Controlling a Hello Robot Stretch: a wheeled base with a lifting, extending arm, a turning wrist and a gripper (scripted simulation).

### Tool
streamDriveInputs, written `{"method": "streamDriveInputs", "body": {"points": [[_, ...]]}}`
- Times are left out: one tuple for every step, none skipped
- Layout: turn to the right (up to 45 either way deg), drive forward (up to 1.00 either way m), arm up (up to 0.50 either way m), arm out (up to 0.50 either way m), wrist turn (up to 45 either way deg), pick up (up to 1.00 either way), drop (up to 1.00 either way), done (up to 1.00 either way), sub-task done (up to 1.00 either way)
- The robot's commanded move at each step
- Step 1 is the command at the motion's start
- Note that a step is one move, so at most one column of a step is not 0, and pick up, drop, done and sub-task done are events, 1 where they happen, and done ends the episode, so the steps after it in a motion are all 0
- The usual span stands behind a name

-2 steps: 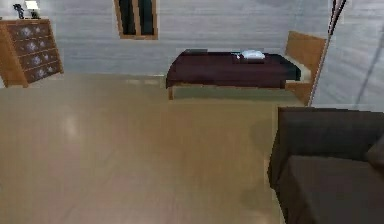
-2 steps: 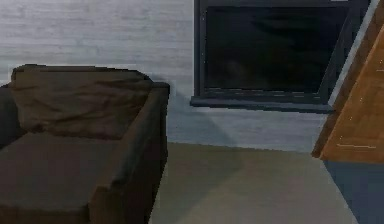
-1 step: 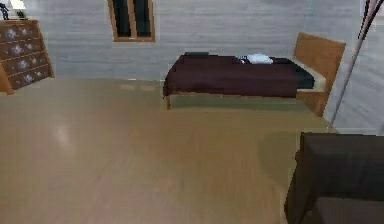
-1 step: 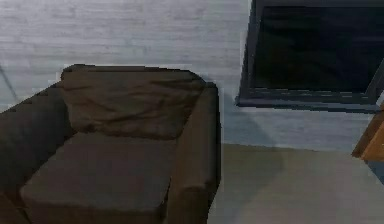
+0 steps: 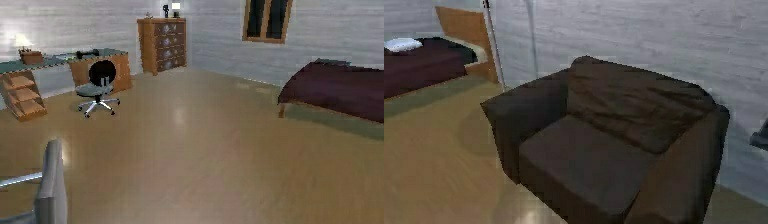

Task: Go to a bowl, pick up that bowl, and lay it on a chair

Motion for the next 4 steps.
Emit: {"method": "streamDriveInputs", "body": {"points": [[0.0,1.0,0.0,0.0,0.0,0.0,0.0,0.0,0.0],[-6.0,0.0,0.0,0.0,0.0,0.0,0.0,0.0,0.0],[0.0,0.1,0.0,0.0,0.0,0.0,0.0,0.0,0.0],[-42.0,0.0,0.0,0.0,0.0,0.0,0.0,0.0,0.0]]}}
